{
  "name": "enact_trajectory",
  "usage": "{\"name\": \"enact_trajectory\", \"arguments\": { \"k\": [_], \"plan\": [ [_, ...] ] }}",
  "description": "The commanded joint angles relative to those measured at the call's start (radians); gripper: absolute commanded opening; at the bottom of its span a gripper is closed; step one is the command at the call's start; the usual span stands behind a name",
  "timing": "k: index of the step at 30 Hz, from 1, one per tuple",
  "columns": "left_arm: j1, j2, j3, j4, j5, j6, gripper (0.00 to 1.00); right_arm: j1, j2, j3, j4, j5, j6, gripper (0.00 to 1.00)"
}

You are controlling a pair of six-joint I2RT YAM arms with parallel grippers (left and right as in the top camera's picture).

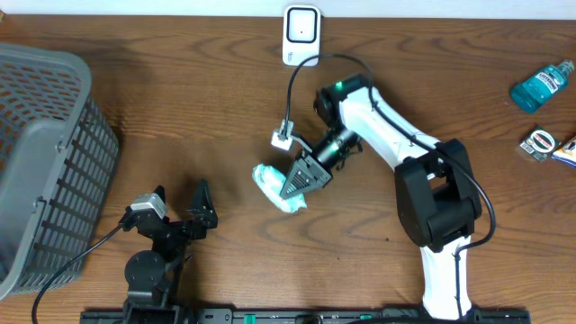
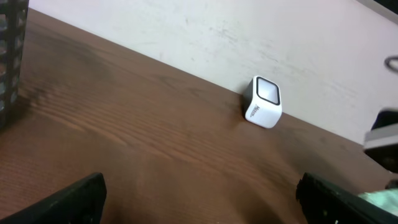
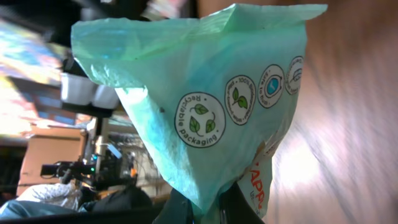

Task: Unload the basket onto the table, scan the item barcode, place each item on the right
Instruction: 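Lift the wipes pack and turn it in the right gripper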

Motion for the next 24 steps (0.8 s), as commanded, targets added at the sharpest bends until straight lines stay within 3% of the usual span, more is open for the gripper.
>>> {"name": "enact_trajectory", "arguments": {
  "k": [1,8,13,24],
  "plan": [
    [0.003,-0.003,-0.018,-0.034,-0.013,0.002,0.98,0.005,0.008,-0.063,-0.001,-0.211,-0.277,0.01],
    [0.003,-0.003,-0.018,-0.034,-0.013,0.001,0.98,0.021,0.008,-0.124,-0.015,-0.269,-0.402,0.01],
    [0.003,-0.003,-0.018,-0.034,-0.013,0.002,0.98,0.025,0.007,-0.124,-0.156,-0.27,-0.549,0.01],
    [0.003,-0.003,-0.018,-0.034,-0.013,0.002,0.98,0.021,0.005,-0.127,-0.162,-0.211,-0.46,0.01]
  ]
}}
